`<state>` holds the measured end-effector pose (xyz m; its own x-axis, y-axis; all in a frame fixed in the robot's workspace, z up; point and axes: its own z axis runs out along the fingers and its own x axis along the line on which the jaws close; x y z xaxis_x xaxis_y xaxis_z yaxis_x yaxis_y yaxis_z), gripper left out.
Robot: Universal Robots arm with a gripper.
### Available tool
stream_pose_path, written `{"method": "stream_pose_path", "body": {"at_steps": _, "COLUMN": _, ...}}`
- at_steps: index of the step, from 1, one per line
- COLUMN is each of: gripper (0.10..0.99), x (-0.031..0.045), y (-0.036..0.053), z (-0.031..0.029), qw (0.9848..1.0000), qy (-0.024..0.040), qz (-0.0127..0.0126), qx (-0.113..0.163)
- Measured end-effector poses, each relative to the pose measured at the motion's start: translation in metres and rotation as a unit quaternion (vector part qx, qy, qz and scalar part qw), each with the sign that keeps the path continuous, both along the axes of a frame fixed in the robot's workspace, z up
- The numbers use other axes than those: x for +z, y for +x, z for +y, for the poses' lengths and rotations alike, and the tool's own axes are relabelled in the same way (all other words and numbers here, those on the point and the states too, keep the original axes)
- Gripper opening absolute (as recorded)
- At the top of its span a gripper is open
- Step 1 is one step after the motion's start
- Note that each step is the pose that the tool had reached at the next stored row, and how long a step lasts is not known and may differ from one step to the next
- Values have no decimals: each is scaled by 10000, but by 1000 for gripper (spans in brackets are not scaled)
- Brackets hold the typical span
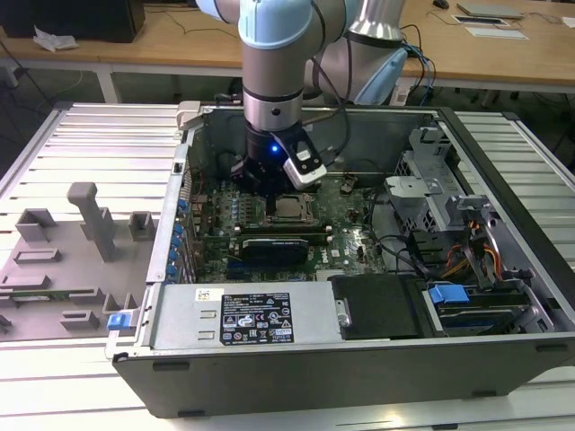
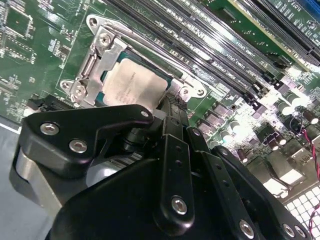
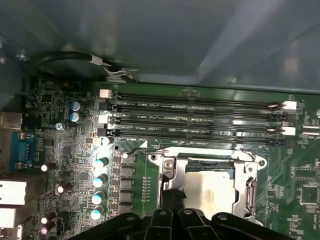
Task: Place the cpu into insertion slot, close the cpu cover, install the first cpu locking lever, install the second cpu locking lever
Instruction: 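Close the cpu cover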
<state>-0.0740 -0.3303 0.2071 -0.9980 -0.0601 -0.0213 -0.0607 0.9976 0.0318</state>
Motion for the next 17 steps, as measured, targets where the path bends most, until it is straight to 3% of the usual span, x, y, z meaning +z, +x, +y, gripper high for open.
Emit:
{"method": "stream_pose_path", "body": {"at_steps": 4, "gripper": 106, "x": -4, "y": 1, "z": 0, "qw": 10000, "qy": -1, "qz": 0, "qx": 16}}
{"method": "stream_pose_path", "body": {"at_steps": 8, "gripper": 106, "x": -4, "y": 70, "z": 0, "qw": 10000, "qy": -1, "qz": 0, "qx": 59}}
{"method": "stream_pose_path", "body": {"at_steps": 12, "gripper": 106, "x": 112, "y": 71, "z": 0, "qw": 10000, "qy": 0, "qz": 0, "qx": 59}}
{"method": "stream_pose_path", "body": {"at_steps": 15, "gripper": 106, "x": 117, "y": 82, "z": -1, "qw": 10000, "qy": -1, "qz": 0, "qx": 60}}
{"method": "stream_pose_path", "body": {"at_steps": 17, "gripper": 106, "x": 117, "y": 188, "z": -6, "qw": 10000, "qy": -1, "qz": 6, "qx": 60}}
